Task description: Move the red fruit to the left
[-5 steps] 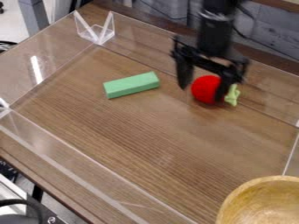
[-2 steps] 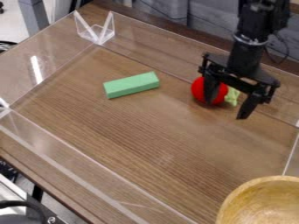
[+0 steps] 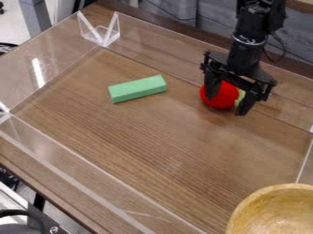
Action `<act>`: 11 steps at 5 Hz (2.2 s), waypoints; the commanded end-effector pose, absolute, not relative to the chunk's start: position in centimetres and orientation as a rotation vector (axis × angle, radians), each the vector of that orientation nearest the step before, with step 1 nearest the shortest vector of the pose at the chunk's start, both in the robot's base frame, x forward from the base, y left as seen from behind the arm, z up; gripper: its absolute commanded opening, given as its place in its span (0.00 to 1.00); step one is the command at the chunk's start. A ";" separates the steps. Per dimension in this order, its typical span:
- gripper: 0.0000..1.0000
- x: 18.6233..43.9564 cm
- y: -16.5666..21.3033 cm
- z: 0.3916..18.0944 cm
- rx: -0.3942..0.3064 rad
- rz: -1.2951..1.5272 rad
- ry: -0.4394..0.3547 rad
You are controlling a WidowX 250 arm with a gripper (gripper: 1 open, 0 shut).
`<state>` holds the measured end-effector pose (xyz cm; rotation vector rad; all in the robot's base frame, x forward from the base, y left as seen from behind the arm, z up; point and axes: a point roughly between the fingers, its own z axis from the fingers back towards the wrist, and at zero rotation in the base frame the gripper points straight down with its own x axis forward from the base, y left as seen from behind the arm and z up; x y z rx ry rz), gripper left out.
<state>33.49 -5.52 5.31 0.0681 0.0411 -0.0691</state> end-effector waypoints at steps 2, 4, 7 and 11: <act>1.00 34.2 -5.4 6.9 0.083 -0.071 -0.009; 1.00 33.7 -4.8 6.9 0.077 -0.152 -0.030; 1.00 34.8 -6.6 9.0 0.055 -0.250 -0.073; 1.00 35.7 -4.8 6.9 0.074 -0.170 -0.043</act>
